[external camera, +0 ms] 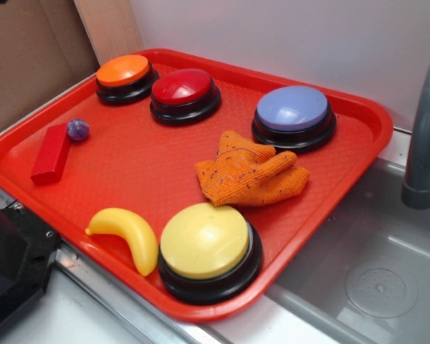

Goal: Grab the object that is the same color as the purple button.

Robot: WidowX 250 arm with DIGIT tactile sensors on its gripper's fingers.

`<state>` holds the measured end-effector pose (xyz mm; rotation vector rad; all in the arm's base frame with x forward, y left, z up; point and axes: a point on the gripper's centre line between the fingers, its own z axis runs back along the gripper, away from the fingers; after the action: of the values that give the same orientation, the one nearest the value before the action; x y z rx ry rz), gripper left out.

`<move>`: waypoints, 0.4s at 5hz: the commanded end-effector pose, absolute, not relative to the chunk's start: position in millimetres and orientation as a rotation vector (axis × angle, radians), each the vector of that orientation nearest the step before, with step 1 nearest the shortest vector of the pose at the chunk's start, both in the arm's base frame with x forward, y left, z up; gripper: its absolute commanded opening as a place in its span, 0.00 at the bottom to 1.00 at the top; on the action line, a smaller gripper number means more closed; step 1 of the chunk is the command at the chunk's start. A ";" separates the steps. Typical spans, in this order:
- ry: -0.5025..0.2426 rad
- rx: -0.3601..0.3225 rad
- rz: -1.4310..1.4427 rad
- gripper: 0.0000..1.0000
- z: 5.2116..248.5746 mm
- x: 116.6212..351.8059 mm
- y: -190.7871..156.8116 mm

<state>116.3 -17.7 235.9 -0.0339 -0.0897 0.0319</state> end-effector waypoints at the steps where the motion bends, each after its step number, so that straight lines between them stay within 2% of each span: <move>1: -0.090 -0.034 0.032 1.00 235.9 116.3 -17.7; 2: -0.113 0.013 -0.034 1.00 220.7 131.7 -5.2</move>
<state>129.2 -6.4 215.1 0.0067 -0.0924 -0.0385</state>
